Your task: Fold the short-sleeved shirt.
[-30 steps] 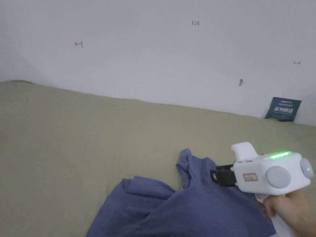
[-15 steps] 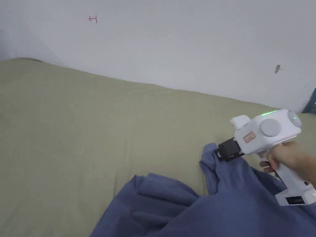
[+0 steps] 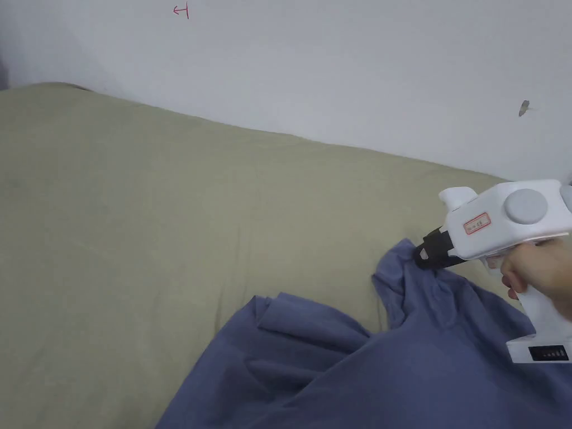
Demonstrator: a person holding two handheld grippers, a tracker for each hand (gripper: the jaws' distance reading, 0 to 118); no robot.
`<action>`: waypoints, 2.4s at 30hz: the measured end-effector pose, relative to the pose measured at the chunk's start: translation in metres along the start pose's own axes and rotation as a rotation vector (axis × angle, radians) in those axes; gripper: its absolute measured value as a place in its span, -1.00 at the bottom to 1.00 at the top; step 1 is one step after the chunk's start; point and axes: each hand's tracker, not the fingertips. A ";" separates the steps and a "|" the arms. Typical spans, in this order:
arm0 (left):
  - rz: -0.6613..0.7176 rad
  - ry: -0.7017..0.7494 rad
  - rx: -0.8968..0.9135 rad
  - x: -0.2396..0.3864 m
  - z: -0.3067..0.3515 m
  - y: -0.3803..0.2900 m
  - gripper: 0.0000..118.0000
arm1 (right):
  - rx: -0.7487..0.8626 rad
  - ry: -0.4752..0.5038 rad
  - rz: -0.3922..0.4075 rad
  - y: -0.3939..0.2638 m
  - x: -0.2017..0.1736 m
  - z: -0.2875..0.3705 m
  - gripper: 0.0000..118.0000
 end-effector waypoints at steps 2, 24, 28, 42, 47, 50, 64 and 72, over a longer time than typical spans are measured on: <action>0.036 -0.023 0.008 -0.003 0.002 0.001 -1.00 | 0.065 0.033 -0.062 0.004 0.003 0.016 -1.00; -0.083 0.005 0.324 -0.010 0.042 0.249 -1.00 | 0.452 -0.295 -0.081 0.076 0.013 0.230 -1.00; -0.094 0.083 0.411 -0.001 0.055 0.313 -1.00 | 0.521 -0.398 -0.102 0.089 0.018 0.270 -1.00; -0.167 0.250 0.629 0.049 0.132 0.496 -1.00 | 0.745 -0.656 -0.094 0.168 0.003 0.390 -1.00; -0.197 0.307 0.692 0.058 0.169 0.519 -1.00 | 0.809 -0.715 -0.057 0.182 -0.008 0.435 -1.00; -0.243 0.350 0.704 0.060 0.181 0.522 -1.00 | 0.838 -0.741 -0.055 0.192 -0.004 0.454 -1.00; -0.177 0.292 0.616 0.008 0.146 0.472 -1.00 | 0.765 -0.649 -0.021 0.139 -0.025 0.420 -1.00; -0.107 0.248 0.495 -0.018 0.128 0.387 -1.00 | 0.671 -0.544 -0.085 0.072 -0.036 0.370 -1.00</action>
